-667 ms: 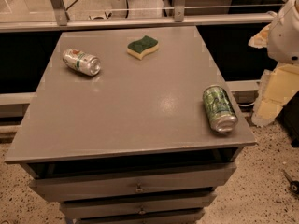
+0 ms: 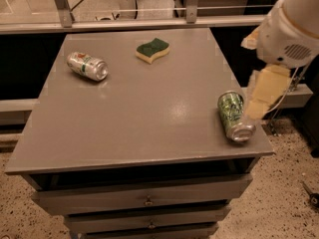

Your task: Pick 7up can

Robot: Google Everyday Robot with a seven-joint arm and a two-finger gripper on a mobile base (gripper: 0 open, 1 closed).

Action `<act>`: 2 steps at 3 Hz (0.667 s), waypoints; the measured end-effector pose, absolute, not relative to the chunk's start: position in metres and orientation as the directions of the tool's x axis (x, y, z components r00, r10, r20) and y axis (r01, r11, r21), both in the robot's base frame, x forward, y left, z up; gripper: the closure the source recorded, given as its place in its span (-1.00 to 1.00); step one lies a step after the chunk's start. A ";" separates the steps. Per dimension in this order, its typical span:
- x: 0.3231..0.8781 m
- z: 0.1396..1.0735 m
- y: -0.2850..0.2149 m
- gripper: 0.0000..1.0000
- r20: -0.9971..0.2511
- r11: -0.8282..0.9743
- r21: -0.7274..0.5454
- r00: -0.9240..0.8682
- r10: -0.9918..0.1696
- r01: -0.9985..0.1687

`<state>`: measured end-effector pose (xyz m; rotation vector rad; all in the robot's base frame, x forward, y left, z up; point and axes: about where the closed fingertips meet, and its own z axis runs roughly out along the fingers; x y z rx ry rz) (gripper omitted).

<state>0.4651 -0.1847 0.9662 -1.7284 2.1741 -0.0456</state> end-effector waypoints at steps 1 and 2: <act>0.516 0.951 -0.138 -1.00 -0.323 0.244 -0.251 -0.156 -0.933 -0.937; 0.580 0.936 -0.083 -1.00 -0.383 0.255 -0.261 -0.143 -0.913 -0.931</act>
Offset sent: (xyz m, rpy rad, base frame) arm 0.1749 0.1526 -0.0436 0.1765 -0.0709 0.0286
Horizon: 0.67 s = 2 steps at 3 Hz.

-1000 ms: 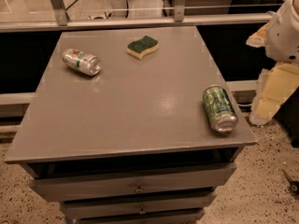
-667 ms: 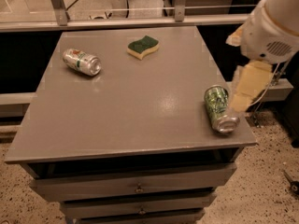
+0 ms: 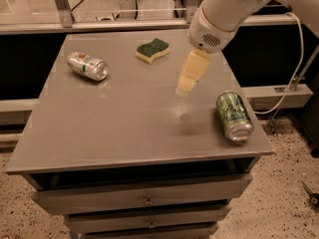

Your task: Pick 7up can

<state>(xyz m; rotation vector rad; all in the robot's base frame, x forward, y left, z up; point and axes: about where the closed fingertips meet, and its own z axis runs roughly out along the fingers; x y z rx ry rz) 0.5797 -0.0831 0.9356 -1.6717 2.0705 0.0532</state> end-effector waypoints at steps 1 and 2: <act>0.634 0.928 -0.032 -1.00 -0.452 0.288 -0.246 -0.153 -0.879 -0.926; 0.659 0.921 -0.002 -1.00 -0.495 0.309 -0.216 -0.169 -0.853 -0.926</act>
Offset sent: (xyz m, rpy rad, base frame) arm 0.1105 0.1167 -0.0180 0.1937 0.0216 -0.0413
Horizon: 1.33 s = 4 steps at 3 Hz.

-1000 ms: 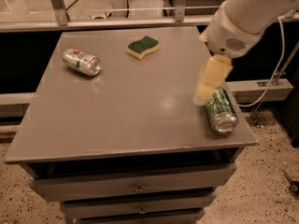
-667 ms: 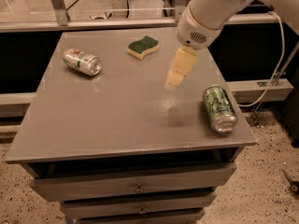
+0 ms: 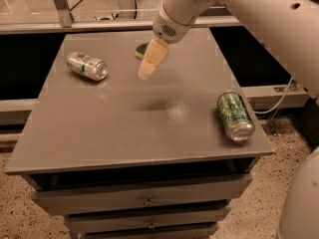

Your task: Pick 7up can

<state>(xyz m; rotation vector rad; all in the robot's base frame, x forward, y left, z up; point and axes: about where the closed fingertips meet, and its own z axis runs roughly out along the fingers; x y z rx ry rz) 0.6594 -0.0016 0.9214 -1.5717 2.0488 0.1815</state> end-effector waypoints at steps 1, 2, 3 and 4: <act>0.679 0.912 0.047 -1.00 -0.539 0.318 -0.176 -0.179 -0.823 -0.932; 0.691 0.905 0.095 -1.00 -0.575 0.315 -0.131 -0.187 -0.797 -0.940; 0.699 0.899 0.144 -1.00 -0.597 0.297 -0.102 -0.181 -0.782 -0.949; 0.706 0.886 0.179 -1.00 -0.588 0.285 -0.096 -0.177 -0.789 -0.954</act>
Offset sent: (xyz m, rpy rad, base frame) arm 0.0490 0.1582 -0.0195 0.1812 0.0904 0.0222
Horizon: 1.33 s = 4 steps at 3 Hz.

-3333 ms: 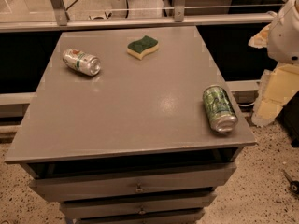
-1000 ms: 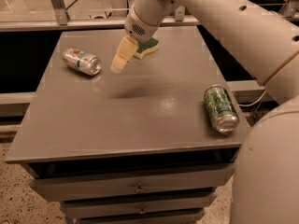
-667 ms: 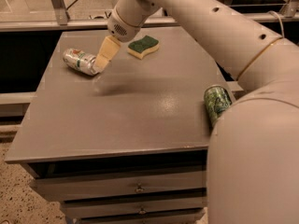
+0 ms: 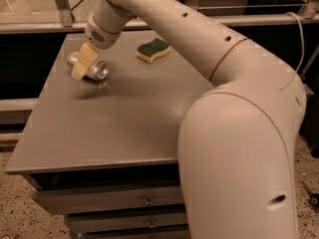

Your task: Pick 7up can

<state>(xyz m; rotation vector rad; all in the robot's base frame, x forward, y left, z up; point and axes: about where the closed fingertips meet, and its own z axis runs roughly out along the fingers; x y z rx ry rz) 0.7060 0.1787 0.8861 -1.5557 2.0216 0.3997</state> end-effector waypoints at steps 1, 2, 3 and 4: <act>0.713 0.869 0.204 -1.00 -0.553 0.284 -0.097 -0.186 -0.812 -0.954; 0.718 0.853 0.221 -1.00 -0.494 0.295 -0.099 -0.210 -0.844 -0.950; 0.721 0.841 0.231 -0.66 -0.421 0.310 -0.101 -0.242 -0.874 -0.945; 0.723 0.838 0.237 -0.19 -0.367 0.319 -0.109 -0.260 -0.893 -0.941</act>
Offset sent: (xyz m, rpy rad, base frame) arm 0.0195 0.0604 -0.0464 -0.1971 0.0486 -0.0532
